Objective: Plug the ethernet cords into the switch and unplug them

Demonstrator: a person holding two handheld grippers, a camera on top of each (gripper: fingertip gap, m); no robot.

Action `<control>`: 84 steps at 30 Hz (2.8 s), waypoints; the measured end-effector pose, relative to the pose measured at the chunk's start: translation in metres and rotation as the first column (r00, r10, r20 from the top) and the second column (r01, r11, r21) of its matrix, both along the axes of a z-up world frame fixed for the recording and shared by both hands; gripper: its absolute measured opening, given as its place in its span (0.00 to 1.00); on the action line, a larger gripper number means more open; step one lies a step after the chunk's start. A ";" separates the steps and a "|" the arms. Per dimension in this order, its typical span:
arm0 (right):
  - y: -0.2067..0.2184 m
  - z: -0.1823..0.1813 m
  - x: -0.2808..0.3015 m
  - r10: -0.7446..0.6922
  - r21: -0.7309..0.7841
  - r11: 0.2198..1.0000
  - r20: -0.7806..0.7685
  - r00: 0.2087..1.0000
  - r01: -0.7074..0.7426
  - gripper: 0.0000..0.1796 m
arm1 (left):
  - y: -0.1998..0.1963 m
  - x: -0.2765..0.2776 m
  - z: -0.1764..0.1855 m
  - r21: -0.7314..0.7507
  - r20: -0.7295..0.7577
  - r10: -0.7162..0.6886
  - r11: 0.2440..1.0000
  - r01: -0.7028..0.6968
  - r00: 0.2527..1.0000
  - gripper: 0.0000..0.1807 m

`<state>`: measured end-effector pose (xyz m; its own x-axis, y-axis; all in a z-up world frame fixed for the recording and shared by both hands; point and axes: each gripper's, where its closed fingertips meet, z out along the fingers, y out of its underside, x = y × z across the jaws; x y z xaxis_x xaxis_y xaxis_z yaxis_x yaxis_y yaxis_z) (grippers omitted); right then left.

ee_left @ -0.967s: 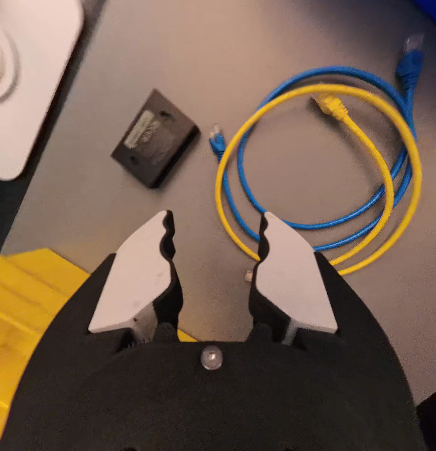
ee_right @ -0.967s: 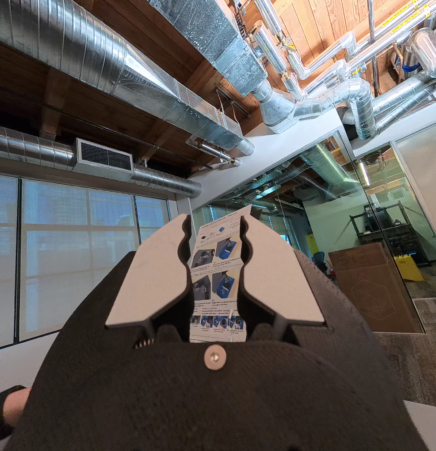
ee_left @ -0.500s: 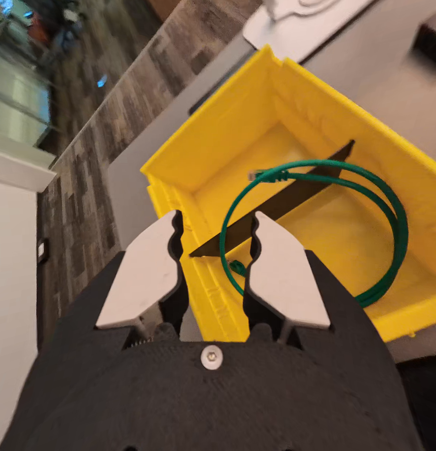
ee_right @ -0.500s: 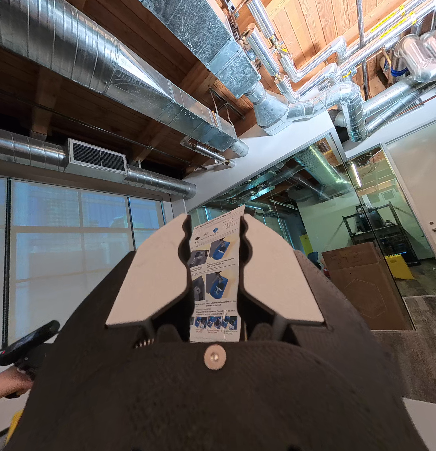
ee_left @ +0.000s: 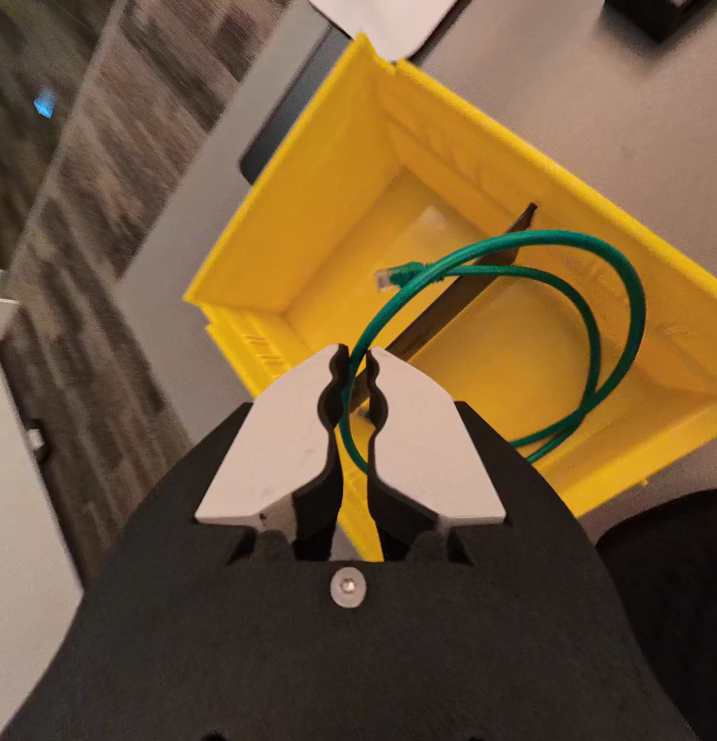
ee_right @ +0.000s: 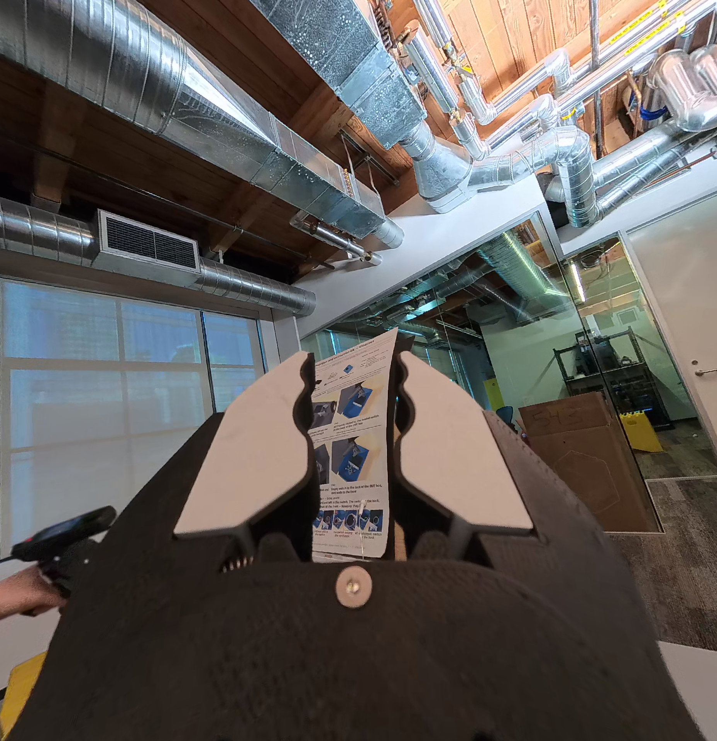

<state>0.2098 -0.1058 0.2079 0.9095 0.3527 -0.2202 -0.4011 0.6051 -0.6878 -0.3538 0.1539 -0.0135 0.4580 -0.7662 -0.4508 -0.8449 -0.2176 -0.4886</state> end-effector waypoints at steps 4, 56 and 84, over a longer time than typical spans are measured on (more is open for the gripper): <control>0.009 -0.003 -0.006 0.024 -0.016 1.000 0.003 1.000 -0.024 0.21 | -0.022 -0.008 0.079 0.271 -0.077 0.035 0.962 -0.013 0.996 0.04; 0.048 -0.072 -0.308 -0.034 0.043 0.999 0.880 0.473 -0.008 0.03 | -0.197 0.172 0.178 -0.036 0.899 -0.240 0.792 0.609 0.365 0.34; 0.059 -0.093 -0.358 0.792 -0.239 0.609 0.131 0.597 -0.756 0.24 | -0.208 0.210 0.157 0.140 0.944 -0.316 0.636 0.759 0.091 0.06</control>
